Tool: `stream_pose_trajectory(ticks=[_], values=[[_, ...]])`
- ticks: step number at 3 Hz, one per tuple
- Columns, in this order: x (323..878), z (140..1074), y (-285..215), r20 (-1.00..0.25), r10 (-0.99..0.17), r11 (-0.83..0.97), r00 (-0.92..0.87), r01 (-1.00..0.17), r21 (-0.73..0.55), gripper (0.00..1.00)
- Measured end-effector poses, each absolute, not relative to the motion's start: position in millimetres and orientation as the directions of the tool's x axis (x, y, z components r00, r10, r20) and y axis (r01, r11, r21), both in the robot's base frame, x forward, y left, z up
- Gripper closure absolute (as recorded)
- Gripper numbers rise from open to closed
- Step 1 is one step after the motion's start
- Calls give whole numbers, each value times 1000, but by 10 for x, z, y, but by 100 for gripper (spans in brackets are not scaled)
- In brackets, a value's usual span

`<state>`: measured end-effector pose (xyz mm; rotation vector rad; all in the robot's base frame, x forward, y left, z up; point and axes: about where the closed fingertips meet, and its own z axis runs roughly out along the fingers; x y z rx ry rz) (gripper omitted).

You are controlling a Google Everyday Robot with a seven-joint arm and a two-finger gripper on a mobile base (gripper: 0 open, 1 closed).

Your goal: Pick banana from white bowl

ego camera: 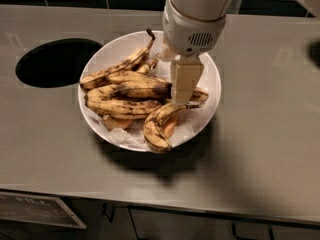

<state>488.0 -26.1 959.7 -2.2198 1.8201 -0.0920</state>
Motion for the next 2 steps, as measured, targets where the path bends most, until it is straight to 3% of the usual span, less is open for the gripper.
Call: stream_pose_trajectory(ticks=[1,2], values=[[4857,9507,-338,-131,-975,-146,177,-965,-217,52],[4864,9433,-380,-141,-977,-135,162,-973,-186,47]])
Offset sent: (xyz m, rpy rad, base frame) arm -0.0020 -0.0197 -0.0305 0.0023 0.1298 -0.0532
